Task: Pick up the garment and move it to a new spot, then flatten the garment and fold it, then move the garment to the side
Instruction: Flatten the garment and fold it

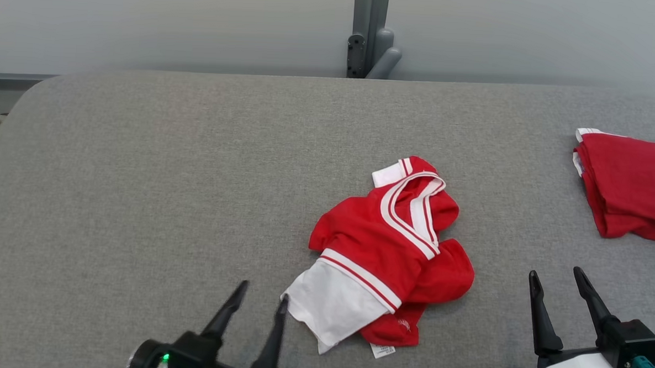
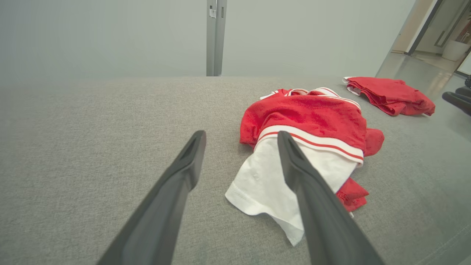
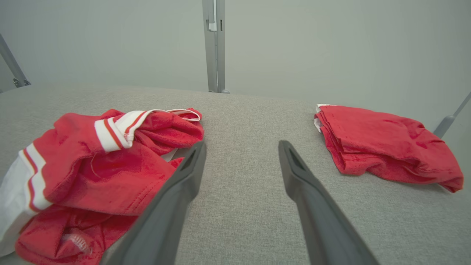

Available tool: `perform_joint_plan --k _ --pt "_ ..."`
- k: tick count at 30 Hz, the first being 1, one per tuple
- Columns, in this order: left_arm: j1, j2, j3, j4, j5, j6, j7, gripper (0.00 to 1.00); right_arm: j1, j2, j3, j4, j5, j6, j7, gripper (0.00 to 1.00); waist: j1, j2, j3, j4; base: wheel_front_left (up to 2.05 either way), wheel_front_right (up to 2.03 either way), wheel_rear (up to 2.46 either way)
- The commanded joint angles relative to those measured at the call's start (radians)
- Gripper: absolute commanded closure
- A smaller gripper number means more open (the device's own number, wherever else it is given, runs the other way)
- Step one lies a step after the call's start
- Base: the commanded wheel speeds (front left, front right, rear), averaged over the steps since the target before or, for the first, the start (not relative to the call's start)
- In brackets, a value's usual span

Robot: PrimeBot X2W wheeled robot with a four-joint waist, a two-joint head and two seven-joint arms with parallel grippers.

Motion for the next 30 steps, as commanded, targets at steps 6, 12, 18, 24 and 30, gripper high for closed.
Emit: perform_joint_plan --k 6,12,18,24,30 --pt "-0.145 0.043 -0.296 0.048 -0.002 -0.003 0.094 0.00 -0.055 0.001 0.022 -0.023 0.019 -0.001 -0.007 0.00 0.0000 0.0001 0.054 -0.077 0.00 0.00 0.00" --pt "-0.234 0.048 -0.393 0.144 0.002 -0.003 0.102 0.00 -0.083 0.010 0.024 -0.018 0.032 -0.001 -0.007 0.00 0.0000 0.0001 0.099 -0.133 0.00 0.00 0.00" --pt "-0.282 0.051 -0.420 0.240 0.025 -0.001 0.086 0.00 -0.094 0.019 0.004 -0.007 0.046 -0.001 -0.007 0.00 0.0000 0.0001 0.126 -0.170 0.00 0.00 0.00" --pt "-0.312 0.049 -0.419 0.310 0.036 0.016 0.057 0.00 -0.098 0.023 0.002 0.005 0.054 -0.001 -0.007 0.00 0.0000 0.0001 0.136 -0.183 0.00 0.00 0.00" --pt "-0.337 0.047 -0.406 0.348 0.030 0.032 0.024 0.00 -0.107 0.026 0.001 0.007 0.059 -0.001 -0.007 0.00 0.0000 0.0001 0.141 -0.176 0.00 0.00 0.00"
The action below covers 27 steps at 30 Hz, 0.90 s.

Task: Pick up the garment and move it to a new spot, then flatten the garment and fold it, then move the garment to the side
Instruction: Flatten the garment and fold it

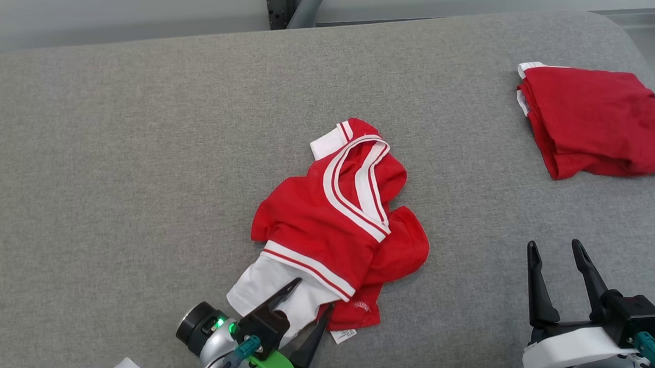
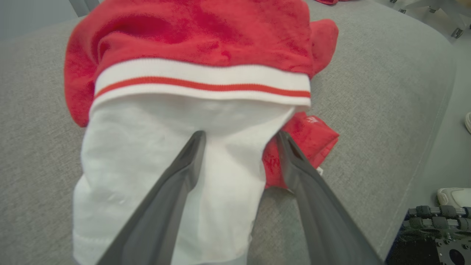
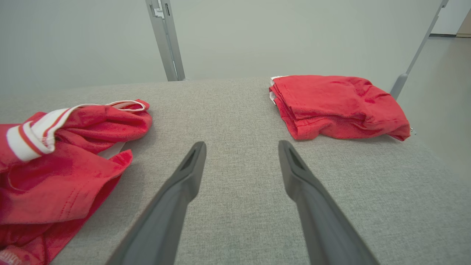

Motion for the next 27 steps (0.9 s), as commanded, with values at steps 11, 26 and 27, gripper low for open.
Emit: perform_joint_plan --k 11,26,27 --pt "-0.021 -0.007 -0.004 -0.001 -0.042 -0.010 -0.032 0.52 -0.008 0.000 -0.005 0.009 0.003 -0.001 -0.007 0.00 0.0000 -0.0001 -0.004 0.026 0.00 0.00 0.00" --pt "-0.015 -0.006 0.070 -0.113 -0.271 -0.026 -0.032 1.00 -0.002 -0.002 -0.014 0.007 0.008 -0.001 -0.007 0.00 0.0000 -0.0001 -0.001 0.039 0.00 0.00 0.00" --pt "-0.025 0.013 0.109 -0.163 -0.300 -0.026 -0.032 1.00 0.001 -0.002 -0.018 0.005 0.007 -0.001 -0.007 0.00 0.0000 -0.0001 0.000 0.042 0.00 0.00 0.00"
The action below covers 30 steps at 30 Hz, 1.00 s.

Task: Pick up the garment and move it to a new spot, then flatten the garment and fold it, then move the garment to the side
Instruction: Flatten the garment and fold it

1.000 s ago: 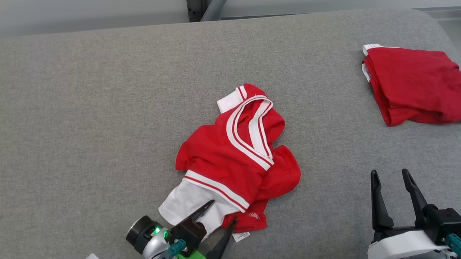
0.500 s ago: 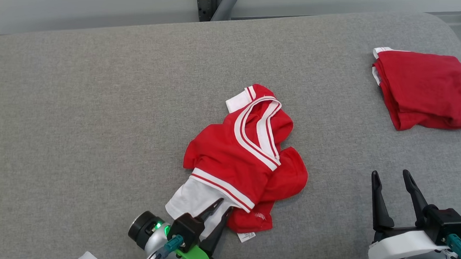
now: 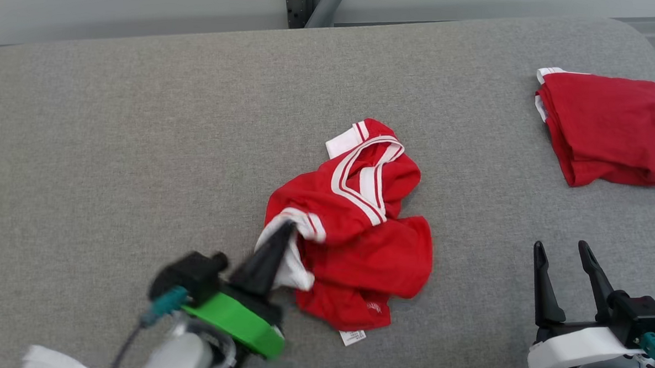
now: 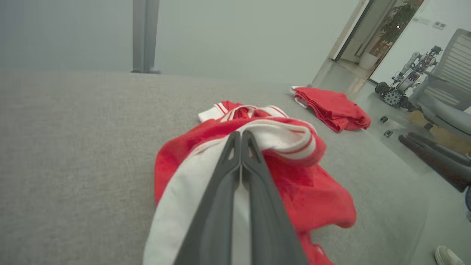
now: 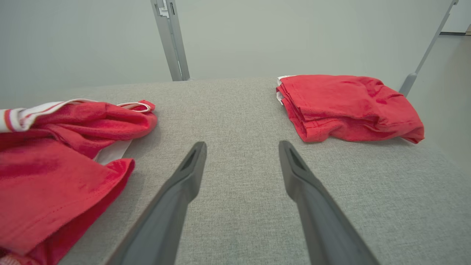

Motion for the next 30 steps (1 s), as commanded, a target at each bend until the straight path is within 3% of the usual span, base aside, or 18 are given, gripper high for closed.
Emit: perform_joint_plan --k 1,9,13,16,22,26,30 --pt "-0.023 0.047 0.042 -0.044 -0.008 0.012 0.001 1.00 0.005 -0.005 -0.008 -0.004 0.001 -0.001 -0.006 0.00 0.0000 0.0000 0.001 0.005 0.00 0.00 0.00" --pt "-0.194 0.284 0.317 -0.383 -0.125 0.080 0.212 1.00 0.003 -0.002 -0.002 0.005 0.002 -0.001 -0.007 0.00 0.0000 0.0000 -0.006 0.043 0.00 0.00 0.00" --pt "-0.351 0.363 0.370 -0.424 -0.171 0.086 0.352 1.00 -0.016 -0.001 0.008 0.013 0.007 -0.001 -0.007 0.00 0.0000 0.0000 -0.016 0.043 0.00 0.00 0.00" --pt "-0.469 0.382 0.361 -0.417 -0.188 0.089 0.454 1.00 -0.025 0.000 0.012 0.014 0.010 -0.001 -0.007 0.00 0.0000 0.0000 -0.019 0.036 0.00 0.00 0.00" --pt "-0.646 0.330 0.311 -0.394 -0.202 0.125 0.570 1.00 -0.037 0.002 0.008 0.017 0.014 -0.001 -0.007 0.00 0.0000 0.0000 -0.019 0.023 0.00 0.00 0.00" --pt "-0.688 0.212 0.221 -0.357 -0.198 0.177 0.612 1.00 -0.043 0.003 0.002 0.027 0.022 -0.001 -0.007 0.00 0.0000 0.0000 -0.013 0.006 0.00 0.00 0.00" --pt "-0.600 0.055 0.114 -0.272 -0.183 0.222 0.547 1.00 -0.067 0.005 0.021 0.031 0.037 -0.001 -0.006 0.00 0.0000 0.0000 0.013 -0.027 0.00 0.00 0.00"
